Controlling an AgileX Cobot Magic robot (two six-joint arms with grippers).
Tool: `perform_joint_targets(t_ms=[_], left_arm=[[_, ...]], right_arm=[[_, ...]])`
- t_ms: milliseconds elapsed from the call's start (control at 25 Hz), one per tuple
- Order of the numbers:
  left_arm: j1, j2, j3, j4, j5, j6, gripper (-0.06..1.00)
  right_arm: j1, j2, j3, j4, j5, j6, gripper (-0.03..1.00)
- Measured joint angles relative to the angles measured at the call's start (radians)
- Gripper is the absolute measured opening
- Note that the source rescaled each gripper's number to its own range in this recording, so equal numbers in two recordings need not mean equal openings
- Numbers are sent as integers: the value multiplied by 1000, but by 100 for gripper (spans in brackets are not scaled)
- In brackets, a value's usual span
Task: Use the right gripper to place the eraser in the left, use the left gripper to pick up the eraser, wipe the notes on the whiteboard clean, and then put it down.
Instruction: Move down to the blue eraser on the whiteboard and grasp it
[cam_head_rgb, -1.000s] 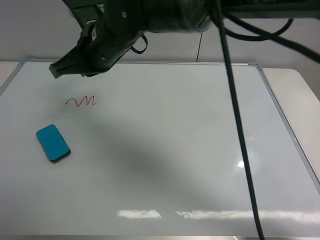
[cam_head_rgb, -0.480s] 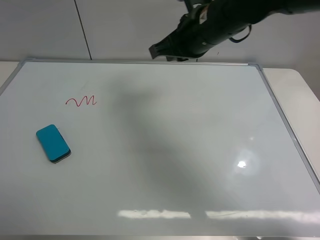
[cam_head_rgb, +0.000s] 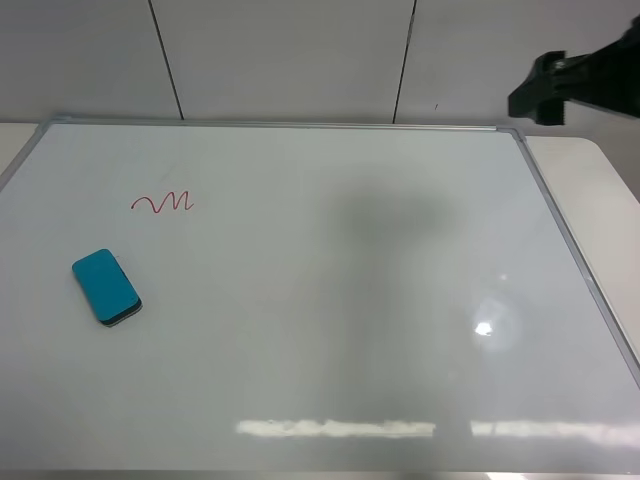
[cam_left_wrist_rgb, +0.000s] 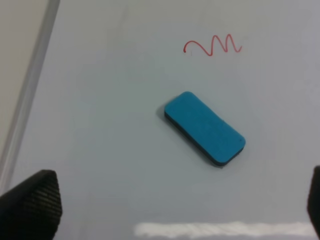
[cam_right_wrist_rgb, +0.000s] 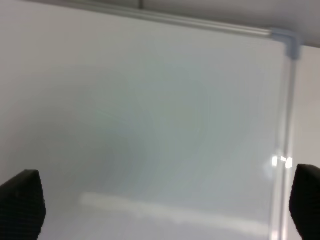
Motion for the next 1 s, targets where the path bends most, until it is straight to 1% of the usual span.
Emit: perform_joint_targets(t_ms=[120,240,360,440,520,680,800,880,1000], left_arm=[[0,0,0,0,0,0,100],[0,0,0,0,-1,0,100],[0,0,0,0,-1,0,100],[0,0,0,0,-1,0,100],[0,0,0,0,-1,0,100],[0,0,0,0,-1,0,100],[0,0,0,0,-1,0,100],[0,0,0,0,-1,0,100],[0,0,0,0,-1,0,100]], right_arm=[[-121,-151,37,-11,30,0,100],[-237,-292,53,-20,90,0,100],[-335,-423,55,-31,189,0,100],[-381,-510,55,-33,256,0,100],[-399,-593,55,-33,306,-5,100],[-402,-759,55,-31,404,0,100],[-402,-876,55,-3,488,0,100],[-402,-943,58,27,565,-22,100],[-402,-1026,58,63,650,-80,100]])
